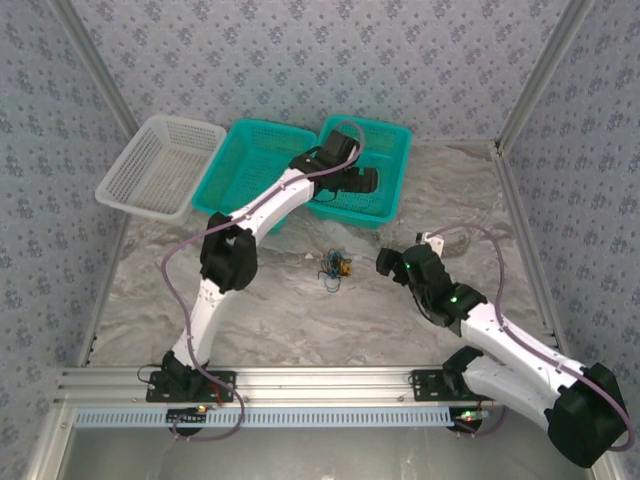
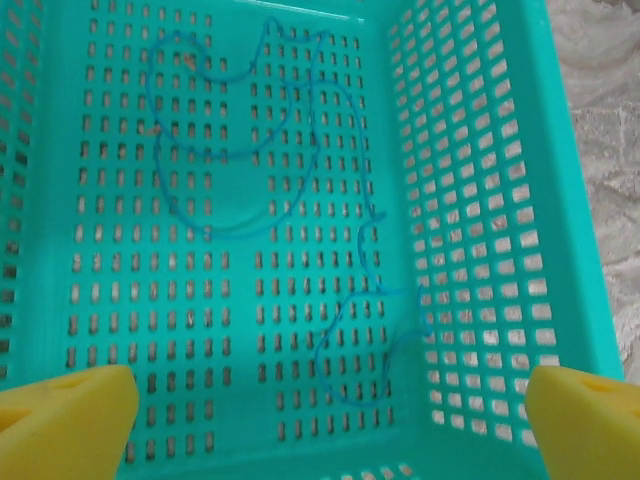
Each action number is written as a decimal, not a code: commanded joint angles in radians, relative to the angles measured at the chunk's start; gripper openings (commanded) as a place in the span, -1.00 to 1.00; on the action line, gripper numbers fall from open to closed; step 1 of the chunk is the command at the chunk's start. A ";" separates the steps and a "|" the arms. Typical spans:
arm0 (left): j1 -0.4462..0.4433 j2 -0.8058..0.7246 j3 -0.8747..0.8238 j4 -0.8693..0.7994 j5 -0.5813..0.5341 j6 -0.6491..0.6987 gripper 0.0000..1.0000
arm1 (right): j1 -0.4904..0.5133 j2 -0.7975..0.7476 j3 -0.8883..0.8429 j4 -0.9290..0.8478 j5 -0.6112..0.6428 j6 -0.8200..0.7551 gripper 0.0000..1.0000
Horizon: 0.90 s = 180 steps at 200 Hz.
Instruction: Untangle the cables
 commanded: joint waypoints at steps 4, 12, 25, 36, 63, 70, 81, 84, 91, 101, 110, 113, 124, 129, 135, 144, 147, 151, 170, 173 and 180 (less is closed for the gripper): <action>-0.017 -0.171 -0.149 0.134 0.067 0.019 0.98 | -0.007 0.029 0.032 0.031 -0.029 0.021 1.00; -0.022 -0.212 -0.214 0.172 0.078 0.018 0.99 | -0.006 0.039 0.034 0.038 -0.042 0.018 1.00; -0.030 -0.279 -0.330 0.224 0.079 0.012 0.98 | -0.006 0.061 0.039 0.049 -0.055 0.013 1.00; -0.036 -0.333 -0.413 0.268 0.078 0.009 0.98 | -0.006 0.076 0.047 0.050 -0.059 0.011 1.00; -0.044 -0.460 -0.614 0.378 0.073 -0.030 0.98 | -0.008 0.111 0.061 0.057 -0.060 0.038 1.00; -0.044 -0.489 -0.662 0.405 0.068 -0.045 0.98 | -0.008 0.118 0.061 0.067 -0.070 0.042 0.99; -0.045 -0.528 -0.726 0.441 0.064 -0.071 0.98 | -0.007 0.133 0.062 0.080 -0.085 0.055 1.00; -0.046 -0.536 -0.742 0.448 0.062 -0.078 0.98 | -0.008 0.137 0.062 0.084 -0.090 0.059 1.00; -0.046 -0.559 -0.776 0.462 0.055 -0.090 0.98 | -0.007 0.145 0.062 0.094 -0.103 0.070 0.99; -0.046 -0.588 -0.822 0.477 0.038 -0.111 0.99 | -0.008 0.156 0.063 0.106 -0.123 0.082 1.00; -0.047 -0.612 -0.862 0.489 0.028 -0.133 0.98 | -0.007 0.165 0.063 0.117 -0.146 0.090 1.00; -0.047 -0.618 -0.872 0.492 0.028 -0.140 0.99 | -0.007 0.169 0.064 0.120 -0.154 0.093 1.00; -0.047 -0.641 -0.908 0.494 0.024 -0.164 0.99 | -0.007 0.177 0.066 0.132 -0.188 0.098 0.98; -0.047 -0.651 -0.920 0.490 0.024 -0.175 0.98 | -0.008 0.182 0.063 0.141 -0.209 0.095 0.96; -0.047 -0.659 -0.933 0.484 0.027 -0.189 0.99 | -0.007 0.190 0.065 0.150 -0.236 0.093 0.95; -0.046 -0.674 -0.951 0.472 0.029 -0.210 0.99 | -0.008 0.202 0.068 0.159 -0.269 0.088 0.93; -0.047 -0.677 -0.958 0.469 0.030 -0.218 0.98 | -0.007 0.204 0.070 0.161 -0.281 0.088 0.93; -0.046 -0.683 -0.967 0.464 0.031 -0.229 0.99 | -0.008 0.212 0.071 0.164 -0.294 0.087 0.92; -0.047 -0.706 -1.005 0.435 0.025 -0.278 0.98 | -0.007 0.244 0.065 0.202 -0.353 0.103 0.91; -0.047 -0.709 -1.010 0.431 0.024 -0.285 0.98 | -0.007 0.251 0.064 0.214 -0.362 0.105 0.90; -0.047 -0.719 -1.027 0.424 0.021 -0.300 0.98 | -0.008 0.266 0.062 0.238 -0.383 0.110 0.89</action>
